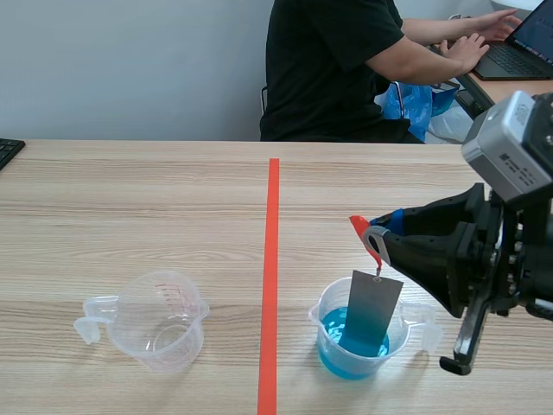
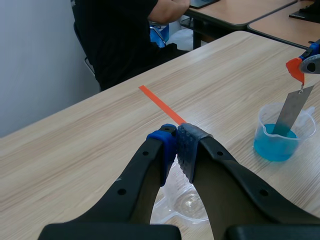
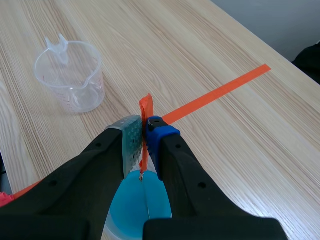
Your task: Do the redox reaction experiment.
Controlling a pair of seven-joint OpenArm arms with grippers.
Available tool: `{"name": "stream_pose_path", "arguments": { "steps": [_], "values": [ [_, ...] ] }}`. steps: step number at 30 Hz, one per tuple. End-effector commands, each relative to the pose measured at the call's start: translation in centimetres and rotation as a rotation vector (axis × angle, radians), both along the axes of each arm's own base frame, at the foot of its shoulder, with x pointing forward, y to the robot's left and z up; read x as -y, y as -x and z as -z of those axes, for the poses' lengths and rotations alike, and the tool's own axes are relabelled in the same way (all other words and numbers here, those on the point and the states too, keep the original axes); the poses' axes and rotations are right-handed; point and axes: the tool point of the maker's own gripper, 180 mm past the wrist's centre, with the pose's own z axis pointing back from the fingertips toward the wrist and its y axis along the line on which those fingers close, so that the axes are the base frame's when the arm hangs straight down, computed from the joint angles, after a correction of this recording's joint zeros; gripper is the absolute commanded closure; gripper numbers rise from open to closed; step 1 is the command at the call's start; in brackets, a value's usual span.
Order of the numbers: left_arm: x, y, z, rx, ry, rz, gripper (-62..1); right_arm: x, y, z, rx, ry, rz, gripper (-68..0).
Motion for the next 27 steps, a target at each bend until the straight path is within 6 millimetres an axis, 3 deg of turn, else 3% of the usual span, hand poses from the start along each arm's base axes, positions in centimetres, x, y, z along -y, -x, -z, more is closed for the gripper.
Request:
{"name": "stream_pose_path", "arguments": {
  "steps": [1,27],
  "values": [
    [0.28,-0.04,-0.44,0.015,0.026,0.008,-4.3,-0.14,-0.13,-0.45,0.018,0.002,-0.010,-1.5],
    [0.28,-0.04,-0.41,0.013,0.025,0.008,-4.3,-0.16,-0.17,-0.66,0.026,-0.007,-0.010,-1.5]
  ]
}}
